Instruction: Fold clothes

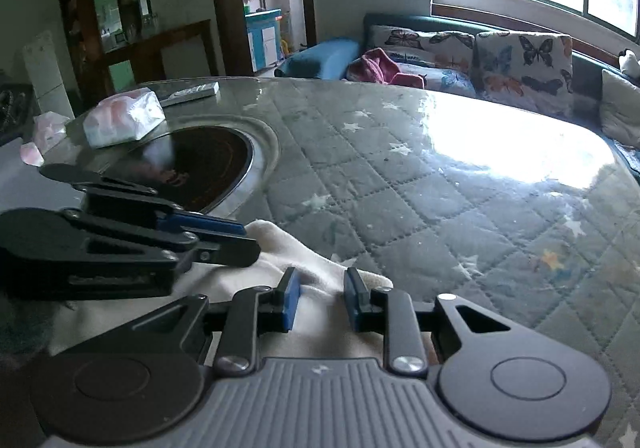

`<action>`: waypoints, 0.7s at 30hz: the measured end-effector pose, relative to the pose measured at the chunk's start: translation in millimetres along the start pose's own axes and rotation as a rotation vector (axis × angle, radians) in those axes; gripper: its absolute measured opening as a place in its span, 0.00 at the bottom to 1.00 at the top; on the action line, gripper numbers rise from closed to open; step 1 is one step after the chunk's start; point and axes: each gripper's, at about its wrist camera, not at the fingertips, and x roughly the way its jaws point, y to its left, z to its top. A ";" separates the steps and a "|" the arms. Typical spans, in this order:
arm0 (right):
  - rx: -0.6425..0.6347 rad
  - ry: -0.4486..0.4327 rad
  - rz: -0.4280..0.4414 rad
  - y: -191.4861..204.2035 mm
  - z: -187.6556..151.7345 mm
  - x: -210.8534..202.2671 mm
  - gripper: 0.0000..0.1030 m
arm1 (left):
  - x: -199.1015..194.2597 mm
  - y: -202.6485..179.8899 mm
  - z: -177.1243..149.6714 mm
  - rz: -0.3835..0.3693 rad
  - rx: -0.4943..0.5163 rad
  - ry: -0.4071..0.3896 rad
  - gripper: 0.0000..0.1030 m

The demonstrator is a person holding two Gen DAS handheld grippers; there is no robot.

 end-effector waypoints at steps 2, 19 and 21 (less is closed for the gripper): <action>0.017 -0.011 -0.004 -3.4 2.9 -1.4 0.23 | -3.3 4.0 0.9 -0.005 -0.024 -0.008 0.17; -0.079 -0.039 0.025 34.4 -13.8 -18.1 0.23 | -33.3 1.3 -21.7 0.050 -0.024 -0.029 0.16; -0.076 -0.052 0.028 34.0 -11.9 -24.4 0.23 | -34.3 5.7 -22.8 0.058 -0.038 -0.029 0.16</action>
